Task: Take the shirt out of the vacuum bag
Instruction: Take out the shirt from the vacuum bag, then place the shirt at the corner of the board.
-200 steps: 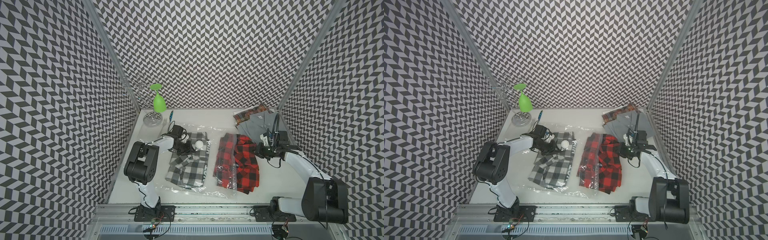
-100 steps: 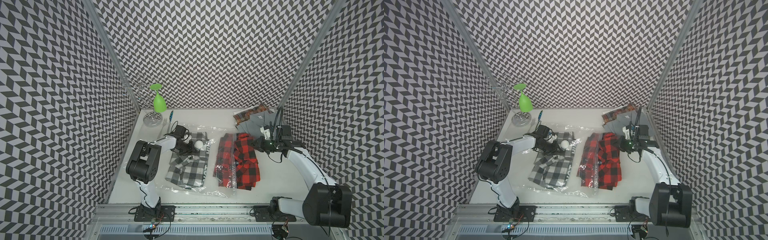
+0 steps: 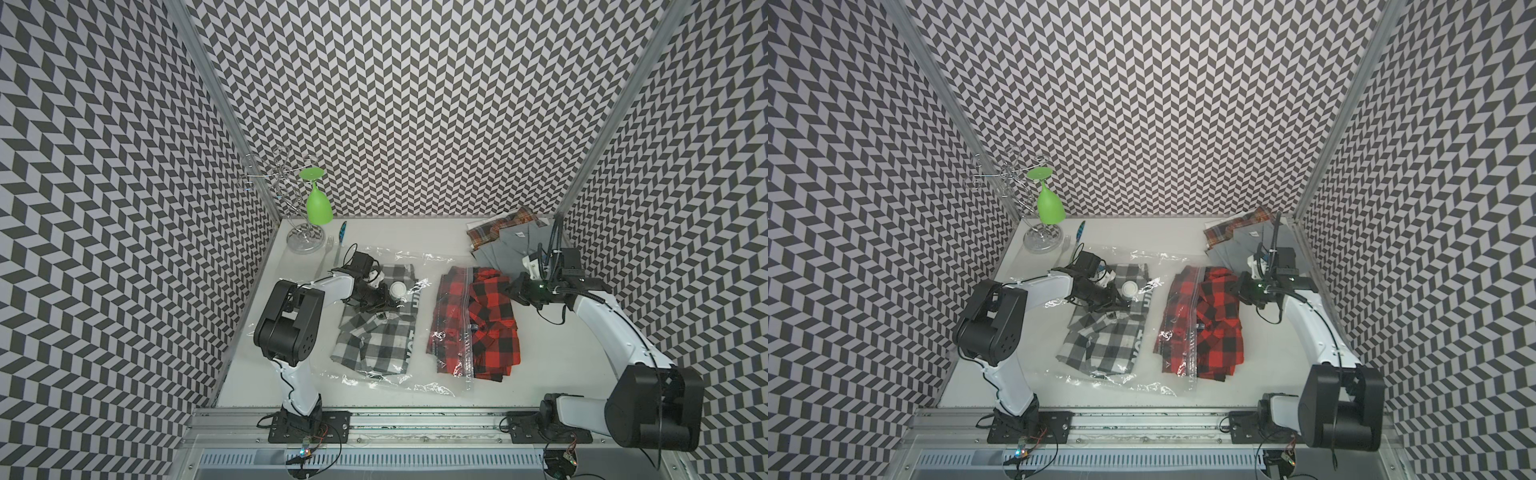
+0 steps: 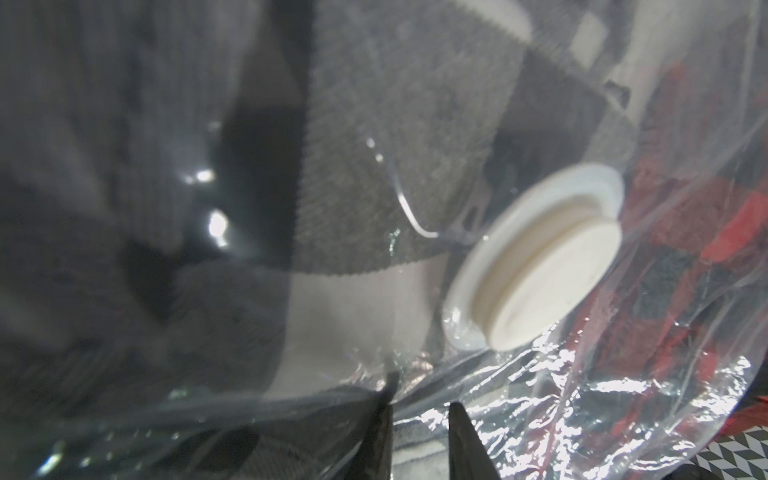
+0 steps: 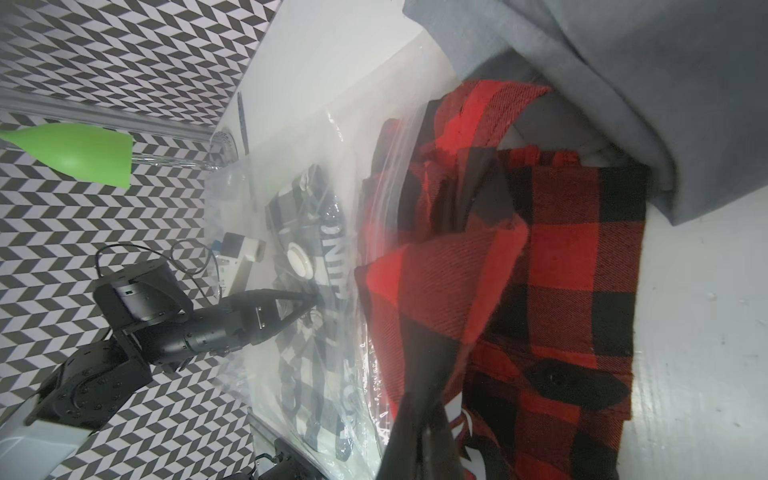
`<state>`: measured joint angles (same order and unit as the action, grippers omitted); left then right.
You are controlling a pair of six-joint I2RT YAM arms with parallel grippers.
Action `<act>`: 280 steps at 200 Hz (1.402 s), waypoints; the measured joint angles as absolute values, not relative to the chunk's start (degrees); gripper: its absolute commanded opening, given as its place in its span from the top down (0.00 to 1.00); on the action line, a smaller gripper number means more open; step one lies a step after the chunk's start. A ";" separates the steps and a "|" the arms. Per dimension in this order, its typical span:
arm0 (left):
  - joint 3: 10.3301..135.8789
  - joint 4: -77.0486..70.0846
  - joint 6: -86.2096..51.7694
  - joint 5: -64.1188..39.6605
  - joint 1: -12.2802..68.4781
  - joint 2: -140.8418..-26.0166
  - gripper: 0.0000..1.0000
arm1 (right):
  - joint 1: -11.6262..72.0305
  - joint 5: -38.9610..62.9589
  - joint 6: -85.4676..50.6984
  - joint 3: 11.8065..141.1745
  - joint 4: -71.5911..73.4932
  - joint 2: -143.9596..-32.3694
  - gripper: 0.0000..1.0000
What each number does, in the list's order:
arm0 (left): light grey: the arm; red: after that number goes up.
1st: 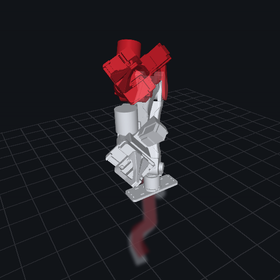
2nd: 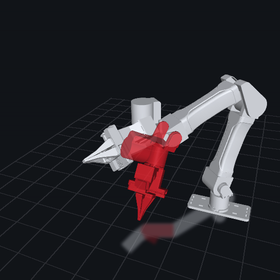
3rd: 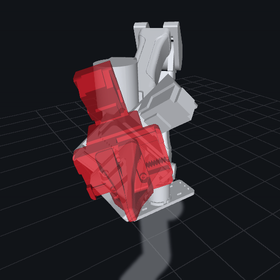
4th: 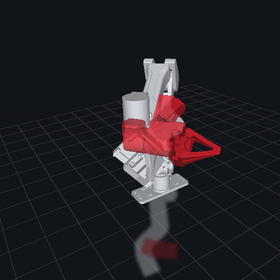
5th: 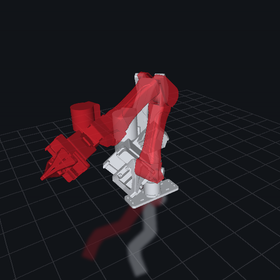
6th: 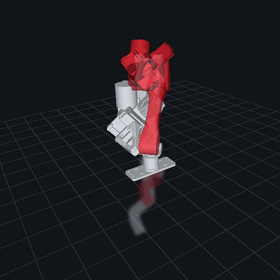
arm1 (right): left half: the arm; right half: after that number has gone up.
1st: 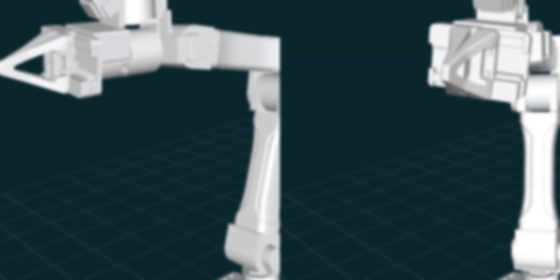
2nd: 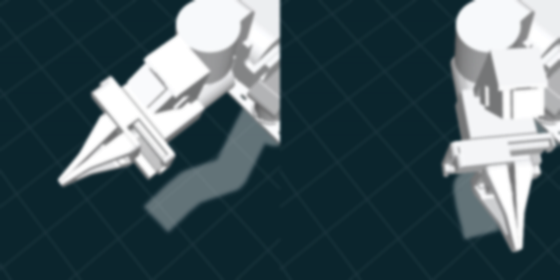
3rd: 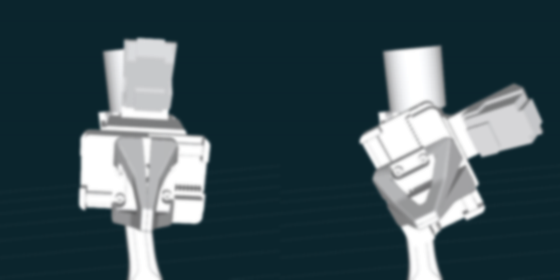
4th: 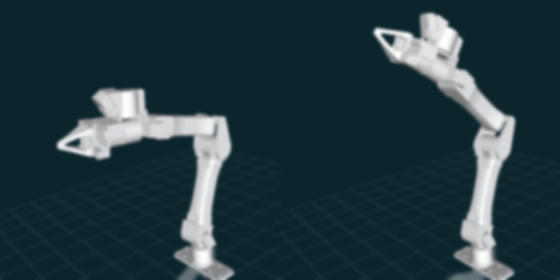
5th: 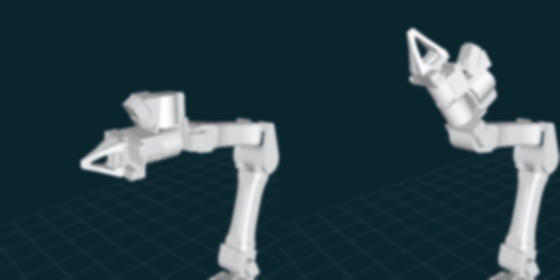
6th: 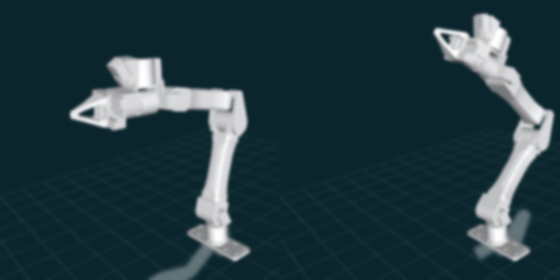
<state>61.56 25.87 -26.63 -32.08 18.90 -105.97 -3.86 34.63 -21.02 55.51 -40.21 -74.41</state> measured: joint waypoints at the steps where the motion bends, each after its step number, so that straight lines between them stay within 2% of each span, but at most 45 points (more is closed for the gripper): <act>1: 61.56 25.85 -26.63 -32.05 18.90 -105.97 0.73 | -3.86 34.59 -20.99 55.59 -40.29 -74.41 1.00; 47: 61.08 24.82 -26.63 -32.38 18.87 -106.17 0.74 | -5.74 33.91 -19.25 62.24 -42.98 -74.63 1.00; 161: 60.80 23.38 -26.39 -33.36 18.87 -106.89 0.74 | -8.34 42.33 -21.76 74.13 -42.78 -76.58 1.00; 244: 60.49 22.35 -26.22 -34.24 18.83 -107.15 0.74 | -11.64 49.39 -28.60 83.13 -32.91 -84.31 1.00; 280: 60.49 22.09 -26.22 -34.54 18.83 -107.26 0.74 | -16.40 51.55 -31.66 84.16 -27.35 -89.27 1.00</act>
